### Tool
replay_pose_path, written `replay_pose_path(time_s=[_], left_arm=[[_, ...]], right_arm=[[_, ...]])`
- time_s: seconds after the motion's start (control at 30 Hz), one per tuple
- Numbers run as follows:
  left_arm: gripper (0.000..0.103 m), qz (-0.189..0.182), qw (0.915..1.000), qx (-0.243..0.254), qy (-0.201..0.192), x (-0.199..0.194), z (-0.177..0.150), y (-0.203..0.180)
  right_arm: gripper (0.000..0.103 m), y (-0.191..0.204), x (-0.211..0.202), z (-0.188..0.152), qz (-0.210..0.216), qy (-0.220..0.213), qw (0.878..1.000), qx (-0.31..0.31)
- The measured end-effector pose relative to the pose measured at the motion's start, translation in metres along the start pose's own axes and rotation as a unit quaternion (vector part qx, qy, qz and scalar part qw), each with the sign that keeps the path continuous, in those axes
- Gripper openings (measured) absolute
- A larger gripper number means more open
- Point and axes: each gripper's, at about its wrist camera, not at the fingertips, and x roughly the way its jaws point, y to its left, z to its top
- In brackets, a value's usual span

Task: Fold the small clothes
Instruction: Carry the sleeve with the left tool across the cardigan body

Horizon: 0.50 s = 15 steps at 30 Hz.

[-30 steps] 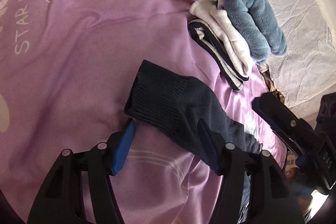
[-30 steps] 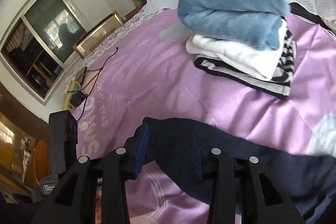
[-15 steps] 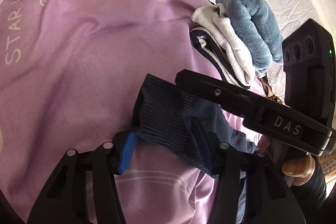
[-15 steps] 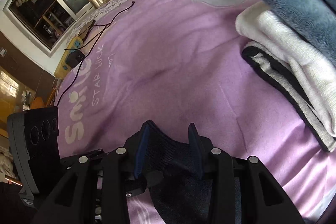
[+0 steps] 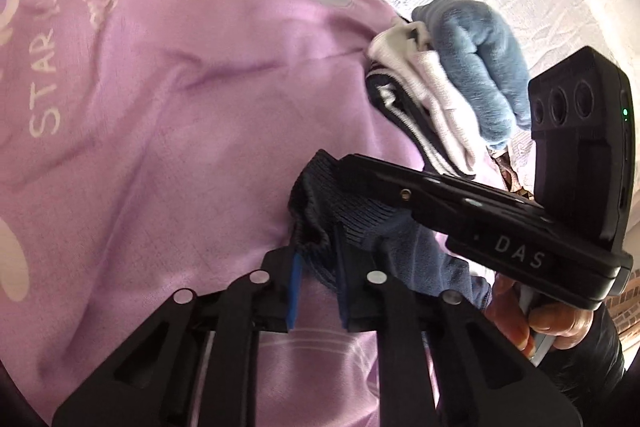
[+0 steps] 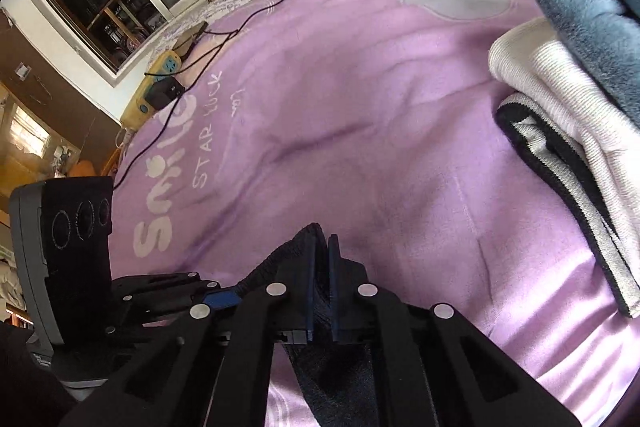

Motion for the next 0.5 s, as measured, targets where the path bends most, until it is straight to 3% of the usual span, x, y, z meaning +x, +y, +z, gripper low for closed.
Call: replay_pose_path(time_s=[0.3,0.5], left_arm=[[0.010,0.005,0.9941,0.098,-0.047,-0.045,-0.006,-0.071],[0.010,-0.011,0.9844,0.165,-0.061,-0.063,-0.027,-0.138]], right_arm=[[0.006,-0.004,-0.079,-0.016,0.016,-0.094,0.994,0.047],[0.008,-0.019,-0.148,-0.053,0.018,-0.149,0.985,0.085]])
